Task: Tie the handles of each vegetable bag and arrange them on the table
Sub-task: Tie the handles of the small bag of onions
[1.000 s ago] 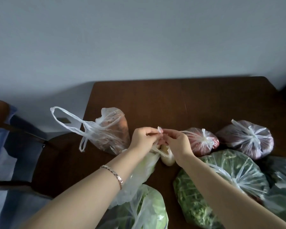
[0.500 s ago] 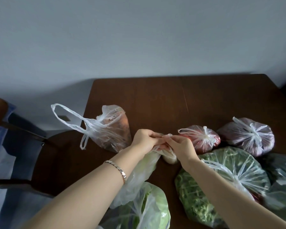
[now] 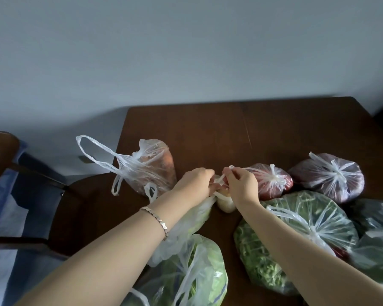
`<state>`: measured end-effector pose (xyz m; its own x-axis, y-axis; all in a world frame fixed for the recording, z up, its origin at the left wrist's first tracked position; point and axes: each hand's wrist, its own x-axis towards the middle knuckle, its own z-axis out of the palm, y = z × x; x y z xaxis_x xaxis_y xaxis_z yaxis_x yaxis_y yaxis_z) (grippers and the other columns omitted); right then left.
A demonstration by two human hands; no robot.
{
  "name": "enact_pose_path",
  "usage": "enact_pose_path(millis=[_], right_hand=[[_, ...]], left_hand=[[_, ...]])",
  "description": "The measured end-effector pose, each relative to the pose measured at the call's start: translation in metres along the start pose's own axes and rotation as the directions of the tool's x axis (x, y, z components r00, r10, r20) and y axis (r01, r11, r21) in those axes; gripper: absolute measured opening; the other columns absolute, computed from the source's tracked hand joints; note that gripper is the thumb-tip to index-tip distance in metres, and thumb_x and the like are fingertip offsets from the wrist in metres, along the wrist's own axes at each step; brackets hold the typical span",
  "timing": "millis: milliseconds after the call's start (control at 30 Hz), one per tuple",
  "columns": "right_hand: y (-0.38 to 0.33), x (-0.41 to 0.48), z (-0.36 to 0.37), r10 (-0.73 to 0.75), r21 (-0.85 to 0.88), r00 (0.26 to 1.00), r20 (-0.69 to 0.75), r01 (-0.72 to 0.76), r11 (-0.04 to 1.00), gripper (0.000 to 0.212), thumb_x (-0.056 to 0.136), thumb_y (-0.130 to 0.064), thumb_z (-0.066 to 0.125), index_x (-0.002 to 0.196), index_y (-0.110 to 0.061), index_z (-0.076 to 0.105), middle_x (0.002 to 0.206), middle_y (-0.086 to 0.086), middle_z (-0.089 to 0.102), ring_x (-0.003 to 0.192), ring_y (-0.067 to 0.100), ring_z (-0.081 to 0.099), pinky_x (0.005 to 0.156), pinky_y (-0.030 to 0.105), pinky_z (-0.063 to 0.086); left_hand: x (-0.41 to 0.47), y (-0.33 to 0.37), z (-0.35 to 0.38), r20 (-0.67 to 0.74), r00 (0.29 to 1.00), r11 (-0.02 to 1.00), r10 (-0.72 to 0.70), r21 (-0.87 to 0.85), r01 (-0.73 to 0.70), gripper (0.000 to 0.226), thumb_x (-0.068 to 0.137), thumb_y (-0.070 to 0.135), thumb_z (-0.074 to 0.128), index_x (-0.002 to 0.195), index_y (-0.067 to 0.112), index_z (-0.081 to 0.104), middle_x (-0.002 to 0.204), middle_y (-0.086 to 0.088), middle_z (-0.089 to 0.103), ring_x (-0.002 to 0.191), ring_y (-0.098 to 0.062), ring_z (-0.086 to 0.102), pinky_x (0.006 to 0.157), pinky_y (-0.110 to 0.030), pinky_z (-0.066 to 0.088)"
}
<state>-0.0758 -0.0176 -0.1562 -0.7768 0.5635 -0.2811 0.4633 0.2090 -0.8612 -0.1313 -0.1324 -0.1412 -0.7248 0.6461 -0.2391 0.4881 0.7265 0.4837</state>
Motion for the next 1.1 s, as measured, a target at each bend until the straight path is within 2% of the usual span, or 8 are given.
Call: enact_pose_path(millis=[200, 367, 467, 667, 800, 867, 1000, 1100], right_hand=[[0.003, 0.004, -0.003, 0.037, -0.063, 0.995, 0.090, -0.031, 0.998, 0.015, 0.078, -0.016, 0.070, 0.092, -0.014, 0.065, 0.079, -0.001, 0.061, 0.073, 0.013, 0.057, 0.068, 0.025, 0.044], [0.007, -0.008, -0.006, -0.065, -0.082, 0.963, 0.261, 0.089, 0.993, 0.019, 0.084, -0.009, 0.059, 0.095, -0.018, 0.070, 0.065, -0.001, 0.063, 0.052, -0.001, 0.053, 0.052, 0.014, 0.039], [0.013, -0.009, -0.016, -0.072, 0.016, 0.945, 0.320, 0.071, 0.997, 0.022, 0.080, -0.008, 0.065, 0.096, -0.023, 0.067, 0.079, 0.007, 0.071, 0.068, 0.011, 0.064, 0.063, 0.026, 0.051], [0.012, -0.018, -0.028, -0.210, 0.243, 0.925, 0.316, 0.135, 0.961, 0.022, 0.077, 0.009, 0.064, 0.089, -0.008, 0.069, 0.070, -0.010, 0.068, 0.062, -0.010, 0.064, 0.061, 0.004, 0.046], [0.016, -0.014, -0.022, -0.172, 0.148, 0.967, 0.189, 0.145, 0.978, 0.006, 0.075, -0.011, 0.073, 0.081, -0.012, 0.071, 0.070, -0.004, 0.069, 0.064, 0.003, 0.061, 0.061, 0.008, 0.046], [0.015, -0.013, -0.019, -0.163, 0.085, 0.968, 0.191, 0.149, 0.985, 0.004, 0.081, -0.016, 0.067, 0.081, -0.013, 0.068, 0.072, -0.002, 0.066, 0.065, 0.009, 0.056, 0.059, 0.010, 0.042], [0.014, -0.022, -0.014, -0.191, 0.094, 0.932, 0.308, 0.170, 0.981, 0.024, 0.090, -0.014, 0.052, 0.066, -0.014, 0.055, 0.085, -0.005, 0.050, 0.085, 0.012, 0.049, 0.073, 0.013, 0.038], [0.013, -0.021, -0.010, -0.197, 0.084, 0.950, 0.242, 0.181, 0.980, 0.027, 0.089, -0.011, 0.052, 0.062, -0.009, 0.054, 0.088, -0.010, 0.050, 0.099, 0.016, 0.044, 0.079, 0.015, 0.033]], left_hand=[[-0.002, 0.005, 0.008, 0.017, 0.983, 0.897, -0.184, -0.406, 0.175, 0.029, 0.079, 0.029, 0.054, 0.056, 0.023, 0.037, 0.061, 0.005, 0.048, 0.069, -0.021, 0.046, 0.068, -0.032, 0.036], [-0.002, -0.003, 0.006, 0.020, 0.983, 0.883, -0.181, -0.437, 0.171, 0.021, 0.090, 0.027, 0.053, 0.071, 0.018, 0.050, 0.072, 0.000, 0.057, 0.070, -0.017, 0.048, 0.063, -0.028, 0.036], [-0.001, -0.002, 0.004, 0.029, 0.982, 0.851, -0.187, -0.495, 0.177, 0.019, 0.090, 0.029, 0.055, 0.078, 0.015, 0.056, 0.071, 0.004, 0.055, 0.064, -0.011, 0.047, 0.059, -0.023, 0.036], [-0.003, -0.006, 0.006, 0.248, 0.942, 0.560, -0.224, -0.758, 0.333, 0.008, 0.087, 0.015, 0.058, 0.084, 0.015, 0.066, 0.075, 0.003, 0.065, 0.074, -0.007, 0.060, 0.069, -0.014, 0.044], [-0.006, -0.009, 0.005, 0.245, 0.927, 0.486, -0.285, -0.796, 0.360, 0.011, 0.085, 0.009, 0.058, 0.082, 0.009, 0.068, 0.072, 0.000, 0.068, 0.070, -0.007, 0.062, 0.069, -0.016, 0.045], [-0.007, -0.007, 0.005, 0.207, 0.925, 0.536, -0.317, -0.766, 0.355, 0.010, 0.084, 0.012, 0.058, 0.082, 0.012, 0.068, 0.082, -0.006, 0.067, 0.076, -0.013, 0.060, 0.072, -0.021, 0.045], [-0.004, -0.001, 0.011, -0.030, 0.932, 0.819, -0.361, -0.488, 0.302, 0.015, 0.084, 0.017, 0.057, 0.070, 0.019, 0.052, 0.070, 0.003, 0.058, 0.059, -0.006, 0.048, 0.050, -0.016, 0.032], [0.002, 0.001, 0.018, -0.220, 0.915, 0.899, -0.337, -0.365, 0.243, 0.021, 0.085, 0.020, 0.052, 0.067, 0.017, 0.042, 0.064, 0.005, 0.045, 0.057, -0.011, 0.042, 0.048, -0.023, 0.027]])
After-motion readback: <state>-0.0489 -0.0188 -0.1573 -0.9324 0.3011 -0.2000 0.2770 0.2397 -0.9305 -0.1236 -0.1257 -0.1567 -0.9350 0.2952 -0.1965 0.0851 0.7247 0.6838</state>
